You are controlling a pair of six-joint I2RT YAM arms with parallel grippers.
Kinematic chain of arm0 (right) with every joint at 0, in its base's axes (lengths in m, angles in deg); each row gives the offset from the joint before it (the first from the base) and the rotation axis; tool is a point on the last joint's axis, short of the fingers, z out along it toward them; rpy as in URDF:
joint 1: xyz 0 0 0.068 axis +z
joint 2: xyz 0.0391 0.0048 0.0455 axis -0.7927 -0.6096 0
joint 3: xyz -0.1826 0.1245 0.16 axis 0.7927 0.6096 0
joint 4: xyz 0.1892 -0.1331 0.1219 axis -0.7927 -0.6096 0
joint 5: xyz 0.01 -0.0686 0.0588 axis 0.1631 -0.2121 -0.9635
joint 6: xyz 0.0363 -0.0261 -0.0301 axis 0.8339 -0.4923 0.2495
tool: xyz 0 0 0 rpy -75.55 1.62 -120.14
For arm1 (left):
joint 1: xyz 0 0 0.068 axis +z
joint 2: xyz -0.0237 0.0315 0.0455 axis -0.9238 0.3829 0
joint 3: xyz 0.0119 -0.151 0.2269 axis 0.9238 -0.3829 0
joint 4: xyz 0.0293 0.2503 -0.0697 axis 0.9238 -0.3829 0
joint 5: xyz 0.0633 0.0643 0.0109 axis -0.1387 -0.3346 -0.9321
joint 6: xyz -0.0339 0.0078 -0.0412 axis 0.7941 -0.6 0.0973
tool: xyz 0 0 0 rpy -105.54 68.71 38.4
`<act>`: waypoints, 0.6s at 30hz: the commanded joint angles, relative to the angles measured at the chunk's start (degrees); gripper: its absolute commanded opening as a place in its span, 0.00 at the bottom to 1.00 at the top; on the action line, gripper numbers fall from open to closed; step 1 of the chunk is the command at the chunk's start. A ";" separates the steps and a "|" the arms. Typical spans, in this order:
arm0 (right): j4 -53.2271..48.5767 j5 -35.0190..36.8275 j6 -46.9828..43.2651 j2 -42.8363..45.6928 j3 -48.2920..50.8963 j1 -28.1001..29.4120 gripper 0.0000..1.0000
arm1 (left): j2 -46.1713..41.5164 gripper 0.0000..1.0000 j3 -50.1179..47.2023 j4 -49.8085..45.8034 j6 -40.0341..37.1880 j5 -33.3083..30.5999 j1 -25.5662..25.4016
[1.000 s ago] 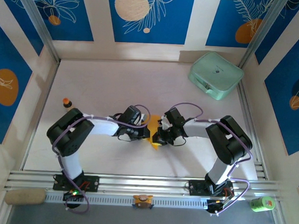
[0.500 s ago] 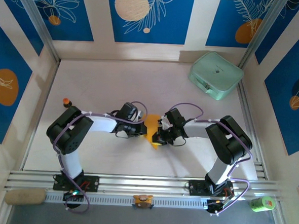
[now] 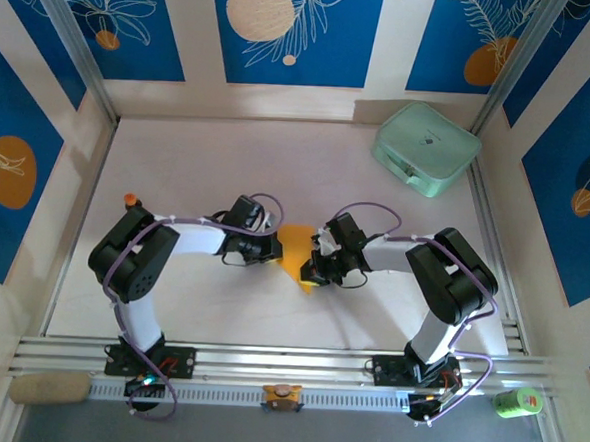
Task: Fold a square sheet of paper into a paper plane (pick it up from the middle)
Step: Third fold the triangle at the center of the table.
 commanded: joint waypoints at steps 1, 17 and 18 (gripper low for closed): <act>-5.30 1.18 -1.38 -1.62 1.88 -0.45 0.00 | -2.37 0.00 0.38 -3.66 -1.14 -4.97 1.69; -5.11 0.33 -2.38 -1.68 1.72 -0.98 0.00 | -5.76 0.02 -0.88 1.83 -1.47 -0.08 -2.97; -5.11 0.36 -2.37 -1.58 1.61 -0.98 0.00 | -4.68 0.02 -0.70 2.46 -1.47 0.91 -3.48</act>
